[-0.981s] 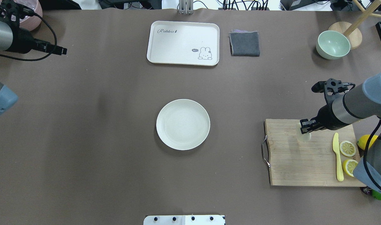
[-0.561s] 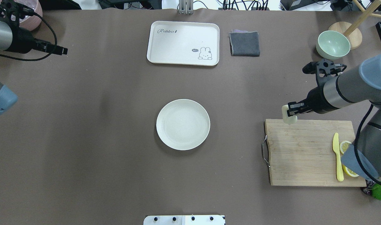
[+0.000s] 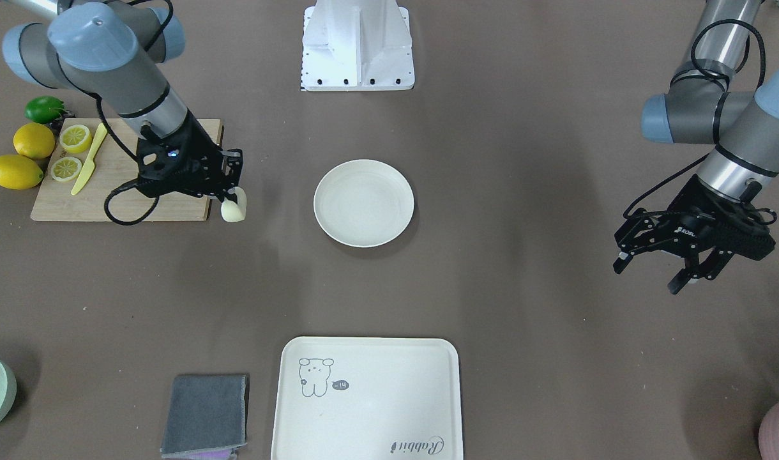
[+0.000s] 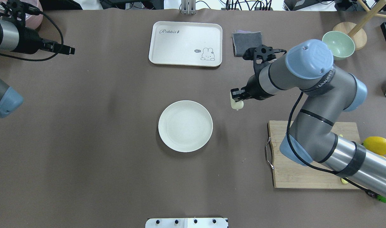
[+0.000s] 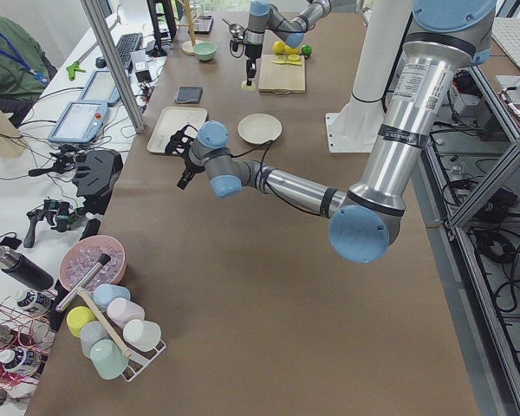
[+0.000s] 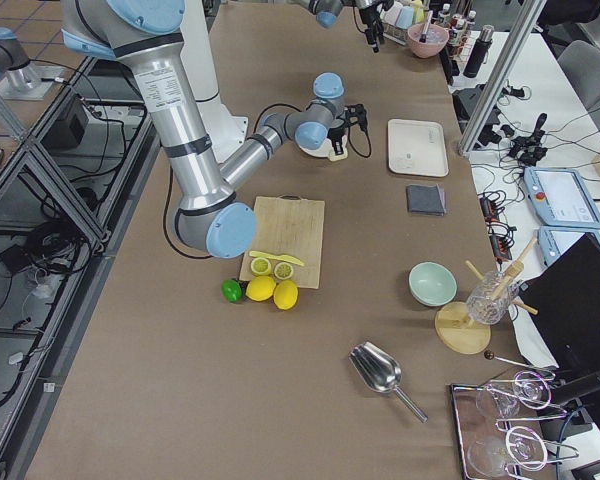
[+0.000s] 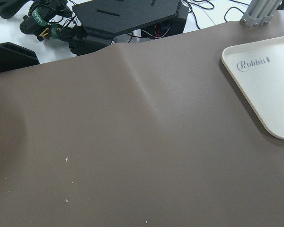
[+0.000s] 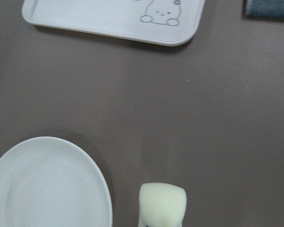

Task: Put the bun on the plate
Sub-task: 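Carry the bun over the plate and lower it with the right gripper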

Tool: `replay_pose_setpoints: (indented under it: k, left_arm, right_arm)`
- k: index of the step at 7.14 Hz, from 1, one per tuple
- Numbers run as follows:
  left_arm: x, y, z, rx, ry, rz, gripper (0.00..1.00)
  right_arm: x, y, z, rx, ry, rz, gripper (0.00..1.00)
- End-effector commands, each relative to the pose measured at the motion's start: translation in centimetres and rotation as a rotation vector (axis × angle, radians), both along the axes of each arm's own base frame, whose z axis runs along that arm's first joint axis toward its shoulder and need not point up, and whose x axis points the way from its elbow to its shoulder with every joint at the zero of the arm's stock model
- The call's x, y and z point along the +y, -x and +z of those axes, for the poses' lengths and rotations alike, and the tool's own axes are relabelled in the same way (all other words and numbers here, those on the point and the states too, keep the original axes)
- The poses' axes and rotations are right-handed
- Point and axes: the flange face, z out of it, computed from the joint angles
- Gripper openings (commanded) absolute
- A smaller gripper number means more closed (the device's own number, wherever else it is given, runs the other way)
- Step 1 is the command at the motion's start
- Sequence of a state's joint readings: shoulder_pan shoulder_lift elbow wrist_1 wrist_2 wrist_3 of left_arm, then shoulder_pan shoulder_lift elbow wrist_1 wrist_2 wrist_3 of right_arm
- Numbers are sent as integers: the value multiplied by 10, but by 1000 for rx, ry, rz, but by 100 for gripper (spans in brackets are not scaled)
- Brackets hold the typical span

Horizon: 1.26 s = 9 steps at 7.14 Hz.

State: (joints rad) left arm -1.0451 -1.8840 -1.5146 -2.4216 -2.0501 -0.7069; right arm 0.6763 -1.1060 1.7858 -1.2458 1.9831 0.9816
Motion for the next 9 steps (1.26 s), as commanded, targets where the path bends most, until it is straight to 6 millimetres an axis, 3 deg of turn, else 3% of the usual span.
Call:
replay_pose_setpoints:
  k: [1, 3, 6, 7, 8, 9]
  left_arm:
    - [-1, -17, -11, 21, 13, 7, 97]
    - [4, -22, -18, 76, 43, -12, 97]
    - [7, -23, -14, 100, 78, -25, 97]
    - [8, -22, -11, 98, 83, -26, 97]
    - [8, -22, -10, 97, 87, -27, 97]
    - [8, -23, -8, 99, 96, -28, 97]
  right_arm:
    - [13, 46, -38, -30, -40, -39, 0]
    - [46, 89, -40, -52, -100, -55, 0]
    - [86, 128, -49, -60, -135, -81, 0]
    - [92, 135, -62, -75, -146, -86, 42]
    - [97, 138, -66, -81, -151, -92, 99]
    - [96, 136, -66, -81, -156, -87, 100]
